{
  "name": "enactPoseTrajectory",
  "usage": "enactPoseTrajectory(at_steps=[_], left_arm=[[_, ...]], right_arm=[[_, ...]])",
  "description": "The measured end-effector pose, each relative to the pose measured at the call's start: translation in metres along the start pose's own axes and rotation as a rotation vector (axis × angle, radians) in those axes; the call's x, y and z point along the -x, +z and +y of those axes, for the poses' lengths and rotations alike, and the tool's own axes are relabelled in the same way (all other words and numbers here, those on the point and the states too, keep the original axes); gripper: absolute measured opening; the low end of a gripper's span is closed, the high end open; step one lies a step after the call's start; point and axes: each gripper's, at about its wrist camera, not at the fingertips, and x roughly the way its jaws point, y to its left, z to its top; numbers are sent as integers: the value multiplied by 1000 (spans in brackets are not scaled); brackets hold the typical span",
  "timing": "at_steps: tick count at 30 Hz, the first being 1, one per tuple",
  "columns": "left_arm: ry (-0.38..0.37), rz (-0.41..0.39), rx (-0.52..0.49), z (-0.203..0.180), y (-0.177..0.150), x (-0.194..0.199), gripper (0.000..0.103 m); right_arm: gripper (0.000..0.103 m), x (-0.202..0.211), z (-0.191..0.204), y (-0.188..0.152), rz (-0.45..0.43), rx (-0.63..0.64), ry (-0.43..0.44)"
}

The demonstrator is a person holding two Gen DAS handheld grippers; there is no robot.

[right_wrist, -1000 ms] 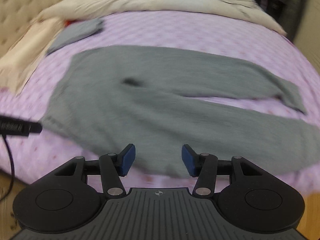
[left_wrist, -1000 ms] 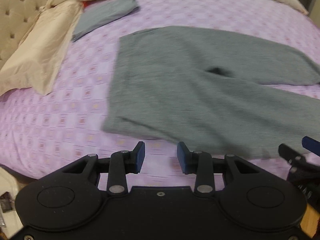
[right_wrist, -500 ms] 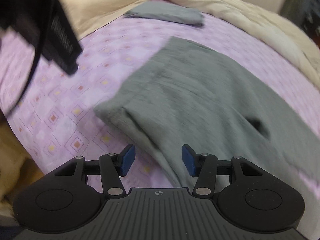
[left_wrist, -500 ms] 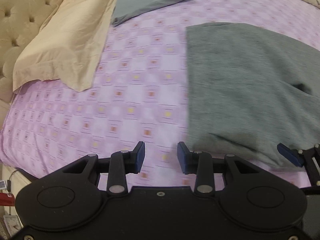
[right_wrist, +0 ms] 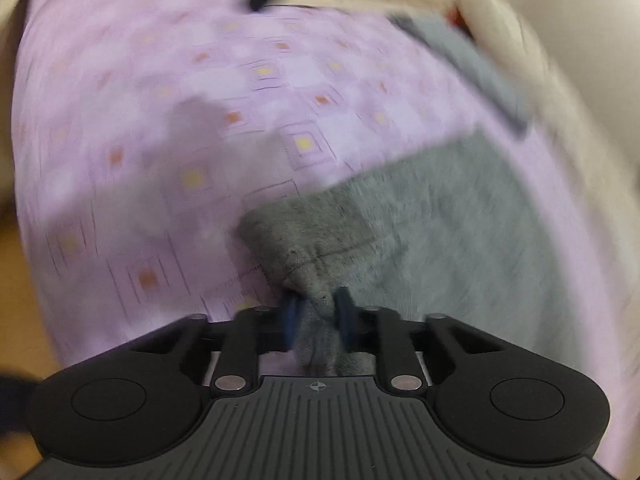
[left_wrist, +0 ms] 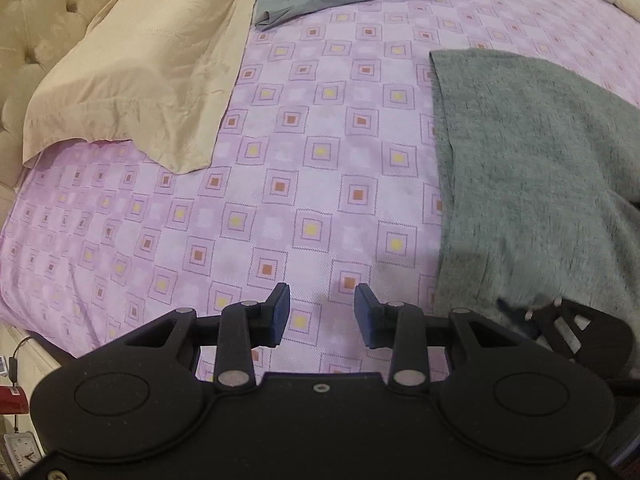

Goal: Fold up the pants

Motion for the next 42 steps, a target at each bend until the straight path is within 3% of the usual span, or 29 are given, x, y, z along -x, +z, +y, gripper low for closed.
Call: enactPoseTrajectory(at_steps=[3,4,10,14,17,20,23,28,32,35,39,42], left_arm=[[-6,-27,15,7,6,8,45],[2,-45,11,8,8,12,45],[-15,-69,-20,-7,18,15,45],[-51,-77,-64,-37,19,17,45],[-85,-82,-104,-69,18,22,45],[-126,-82,-152,-107,15,29,45],[-152,-85,-205,-153,9,36,45],[-157,-80,-219,-228,-3,50,45],[-140,-33,-187,-285,-17,59,45],[-128,-3,-185,-322,-25,67,45],[-120,14,-198,-364,-29,76,45],[-98,-1,-219,-387,-28,85,45]], right_arm=[[7,10,-39,10,9,-391,172],[7,11,-39,13,-2,-427,195],[9,-3,-26,22,38,-396,221],[11,30,-48,2,-45,-432,231],[12,58,-77,-27,-83,-531,209],[12,85,-118,-72,-90,-686,97],[12,115,-167,-139,-84,-888,-38],[12,151,-250,-277,-43,-1098,-323],[12,174,-316,-390,8,-1177,-459],[12,185,-357,-459,61,-1217,-498],[14,186,-405,-543,90,-1294,-445],[29,174,-427,-576,103,-1327,-349]])
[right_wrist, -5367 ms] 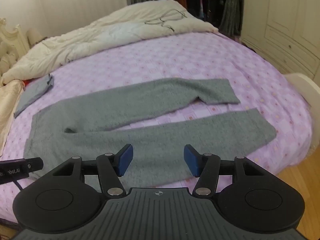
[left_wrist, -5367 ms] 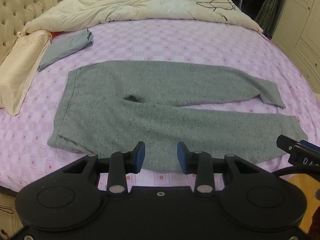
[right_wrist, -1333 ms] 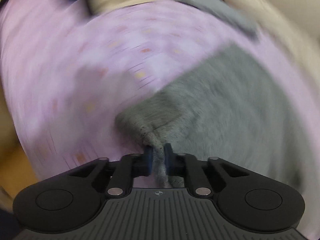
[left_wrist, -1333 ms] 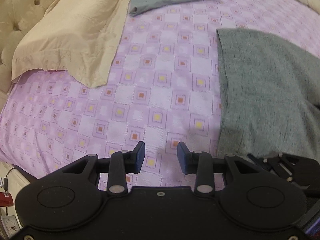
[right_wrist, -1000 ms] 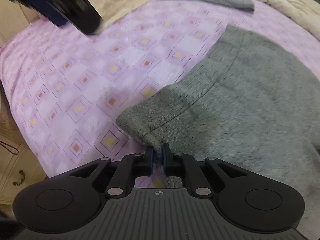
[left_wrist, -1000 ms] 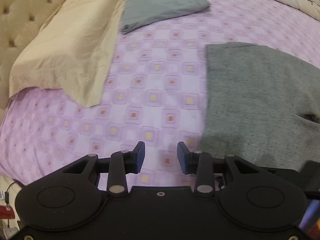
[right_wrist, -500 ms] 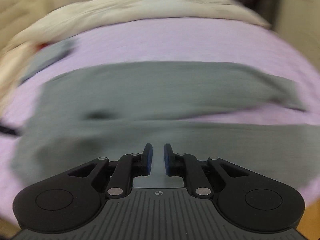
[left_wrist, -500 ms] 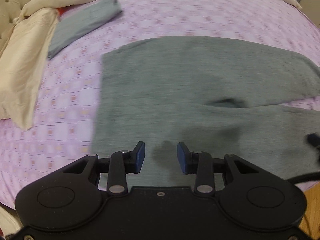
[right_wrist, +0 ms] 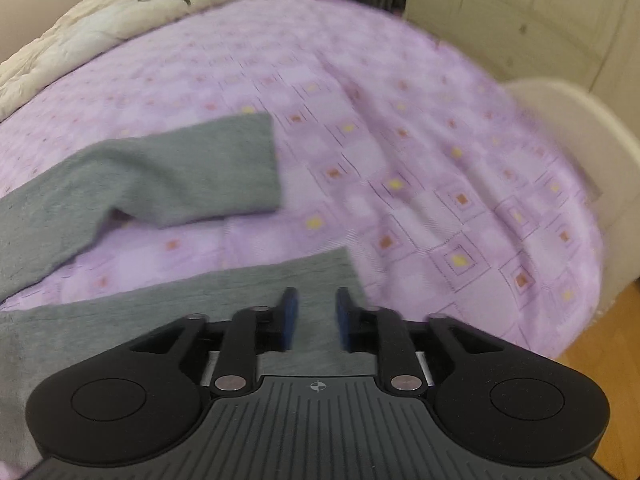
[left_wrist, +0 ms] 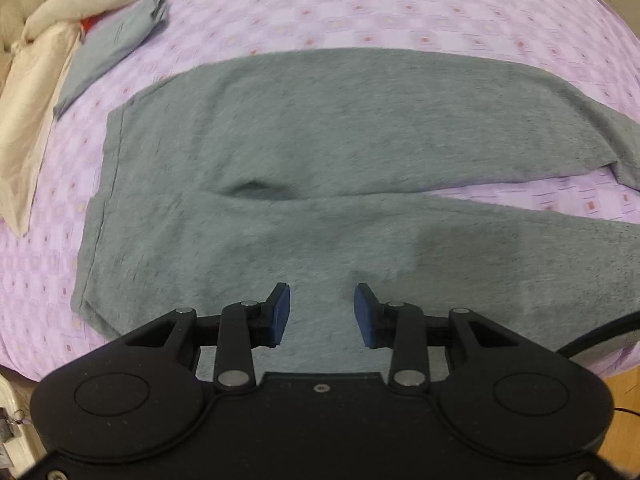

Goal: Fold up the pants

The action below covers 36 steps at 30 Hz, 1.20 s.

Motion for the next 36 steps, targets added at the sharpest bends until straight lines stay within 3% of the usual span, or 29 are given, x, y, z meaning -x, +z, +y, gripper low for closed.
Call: enactPoseTrajectory(at_steps=[6,9,15,16,17,18,19,23,25,28,29,31,33,36], left_arm=[[34,-12,-9,-29,11,3,45],[34,1,-16,-43,15,3,45],[31,-6,-82,-74,16,7,45],[32,-7,-91,-76,17,8,45],[32,-8,-98,-79,17,8,45],[32,-8,-103,-81,18,8,45],[31,-9,-106,-83,19,9,45],[21,-10,-116,-90,21,8,45],[13,-13,-123,-93,21,9,45],[10,-20,-120,-93,21,10,45],[11,-17,-113,-92,21,9,45],[17,-6,-97,-89,21,7,45],[25,-1,-83,-86,20,6,45],[42,-2,-73,-83,18,8,45]], right_arm=[[33,10,-55,-4,49,-92,120],[35,21,-77,-19,78,-154,223],[36,7,-76,-44,166,-137,265],[30,5,-73,-41,184,-149,272],[24,5,-70,-35,203,-182,320],[11,9,-70,-29,215,-228,383],[7,12,-67,-19,232,-278,434],[7,33,-67,15,242,-426,516],[10,31,-70,22,269,-401,400],[11,29,-62,25,202,-157,175],[13,26,-58,25,188,-113,161],[34,16,-51,27,149,-66,218],[39,0,-42,31,106,-31,268],[39,-34,-34,41,113,0,241]])
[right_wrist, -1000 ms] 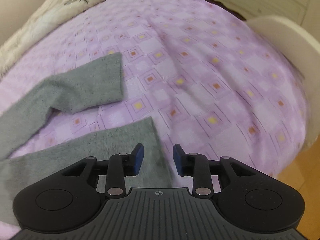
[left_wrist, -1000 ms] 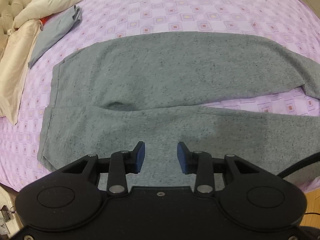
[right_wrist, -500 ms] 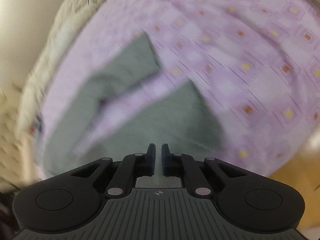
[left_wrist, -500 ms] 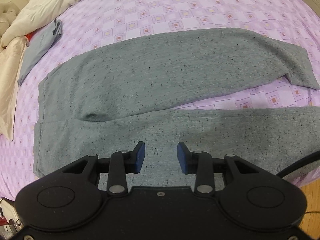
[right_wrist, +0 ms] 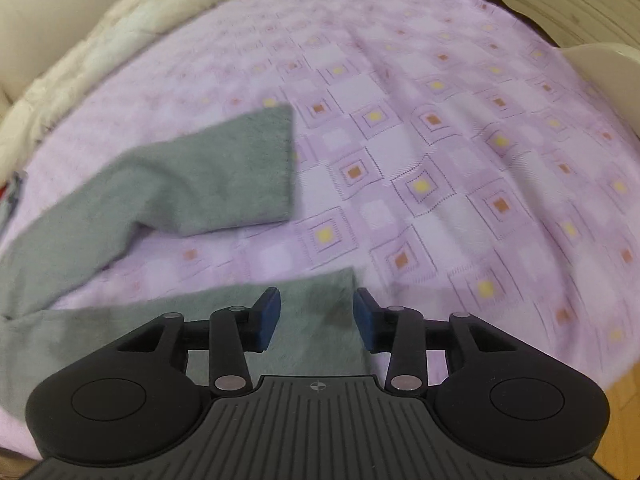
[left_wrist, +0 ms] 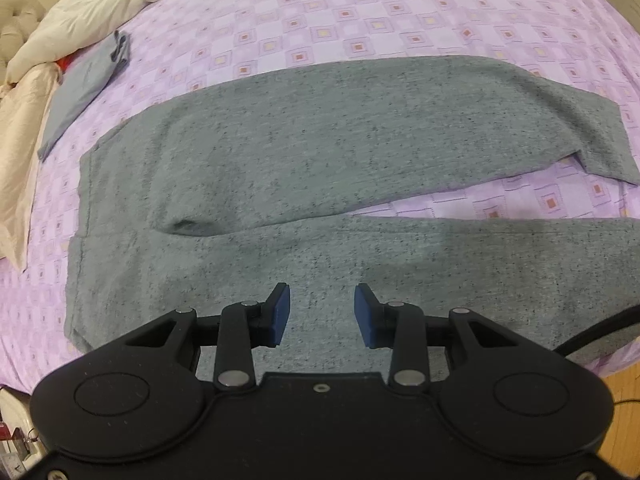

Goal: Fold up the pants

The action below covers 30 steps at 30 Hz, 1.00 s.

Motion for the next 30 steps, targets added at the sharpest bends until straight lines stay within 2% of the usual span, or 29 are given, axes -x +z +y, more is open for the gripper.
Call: enactPoseTrajectory(at_steps=[3,4,5,6,9,13,14,15,16,19,21,23,24,27,30], left_arm=[[19,-2,18,6,-3,2,45],[25,0,28,8,-3,2,45],[29,3,42,11,-4,2,45],[33,4,55,14,-4,1,45],[40,8,77,16,-3,-1,45],[19,12,52,7,-1,-3,45],[15,9,36,3,-1,-1,45],[12,2,18,0,-1,1,45],[12,-10,2,-2,-1,4,46],[28,-30,-23,-3,-2,6,46],[25,-20,-7,-1,0,3,46],[16,-7,9,1,3,-1,46],[10,0,11,0,4,-3,46],[1,-4,-18,-9,7,-2,46],[-11,-10,-54,-18,9,0,46]], right_arm=[[39,-26,-5,6,64,-11,1],[20,-29,-4,7,92,-8,20],[7,-29,-4,10,115,-17,53],[9,-26,-5,16,112,-45,86],[10,-22,-4,35,56,-82,71],[18,-44,1,53,26,-49,-23],[23,-45,-2,54,27,-57,-29],[37,-44,-6,55,23,-79,-21],[47,-35,-12,53,3,-107,-6],[48,-1,-31,37,-43,-113,31],[48,16,-39,20,-26,-62,-15],[48,25,-43,0,27,24,-83],[48,31,-45,-10,49,64,-87],[48,46,-44,-34,41,92,1],[48,40,-38,-47,79,121,11]])
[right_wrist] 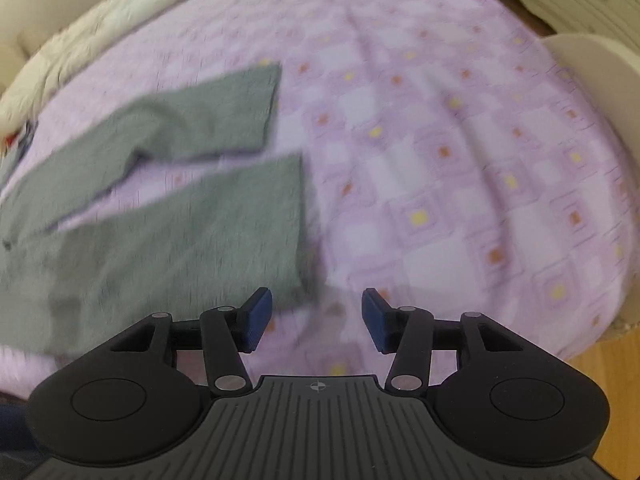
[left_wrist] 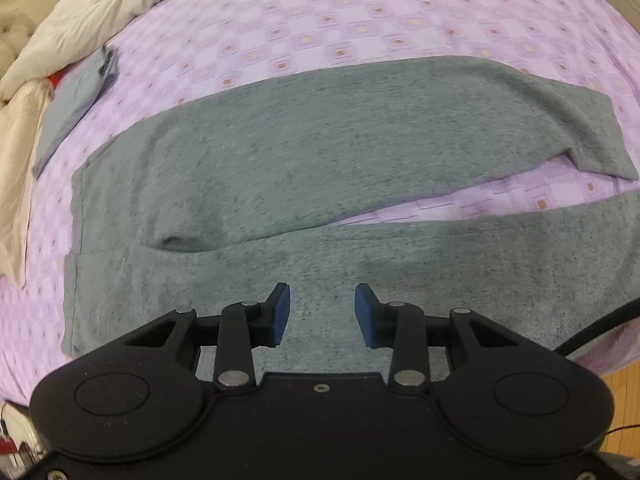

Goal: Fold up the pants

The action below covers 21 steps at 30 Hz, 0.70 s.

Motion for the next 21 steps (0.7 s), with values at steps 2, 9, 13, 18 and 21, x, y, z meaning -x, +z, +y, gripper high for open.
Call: enactPoseTrajectory(at_steps=[2,9,13,18,21], left_arm=[[-2,0,-14,-4,2,0,46],[19,5,1,-1,4,0,46],[24,14,20,4,4,-1,46],[18,19,36,6,4,-2,46],[10,35,60,10,4,-7,46]], right_arm=[[48,-10,5,-5,22,23,-5],[48,-38,28,18,-12,-24,39],[32,-50,36,28,37,-25,45],[16,-29,29,25,94,-105,14],[17,-24,13,14,158,-141,-165]])
